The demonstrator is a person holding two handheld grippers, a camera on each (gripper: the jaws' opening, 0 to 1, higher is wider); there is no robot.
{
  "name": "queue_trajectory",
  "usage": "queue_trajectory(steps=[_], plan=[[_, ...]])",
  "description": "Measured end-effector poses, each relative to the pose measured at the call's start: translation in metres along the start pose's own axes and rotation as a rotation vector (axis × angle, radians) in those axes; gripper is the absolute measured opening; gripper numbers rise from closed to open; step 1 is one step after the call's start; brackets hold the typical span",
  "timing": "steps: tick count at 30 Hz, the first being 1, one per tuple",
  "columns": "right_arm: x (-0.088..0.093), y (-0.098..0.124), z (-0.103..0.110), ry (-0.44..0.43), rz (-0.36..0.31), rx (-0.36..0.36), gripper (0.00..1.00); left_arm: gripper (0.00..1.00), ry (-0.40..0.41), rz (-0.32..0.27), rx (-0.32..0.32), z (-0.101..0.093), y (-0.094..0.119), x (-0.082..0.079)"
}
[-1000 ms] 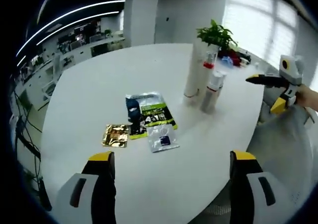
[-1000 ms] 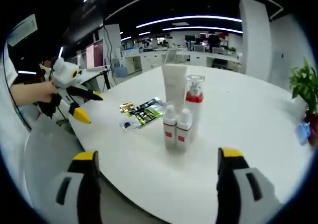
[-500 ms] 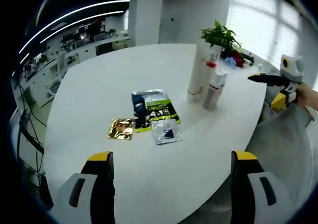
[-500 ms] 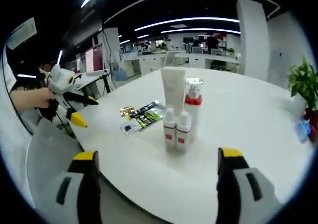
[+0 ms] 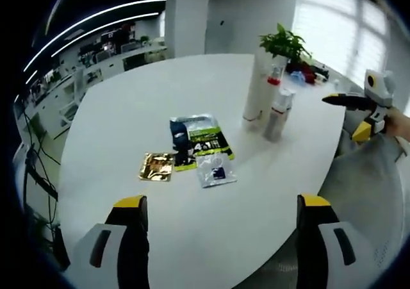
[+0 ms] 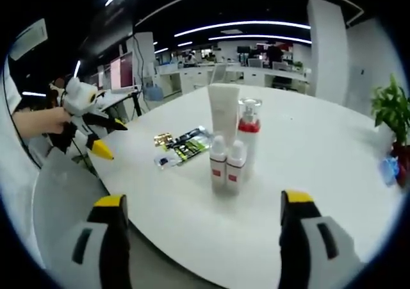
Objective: Arrange the skincare products in the storage area until every visible bottle or jar stands upright without overlapping.
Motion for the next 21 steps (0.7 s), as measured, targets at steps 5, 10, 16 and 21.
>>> queue_trajectory(steps=[5, 10, 16, 21], plan=[[0.001, 0.0, -0.001, -0.005, 0.001, 0.002, 0.99, 0.93, 0.002, 0.011, -0.006, 0.001, -0.002, -0.001], [0.003, -0.002, -0.001, -0.012, 0.006, 0.001, 0.99, 0.92, 0.002, 0.025, -0.008, 0.002, -0.008, -0.004], [0.001, -0.003, -0.004, -0.021, 0.003, 0.005, 0.99, 0.89, 0.006, 0.05, -0.012, 0.002, -0.02, -0.009], [0.001, -0.005, -0.008, -0.028, 0.002, 0.01, 0.99, 0.87, 0.005, 0.079, -0.017, 0.001, -0.034, -0.013]])
Point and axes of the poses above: the point that each gripper's makers call its tool centre point, and the gripper's own axes: y roughly backward along the fingers, z roughly to its left, x roughly out of its underside, the point moved 6 cm from there along y, roughly backward along the fingers, and after that the axes turned 6 degrees about z, right-handed, at the moved point
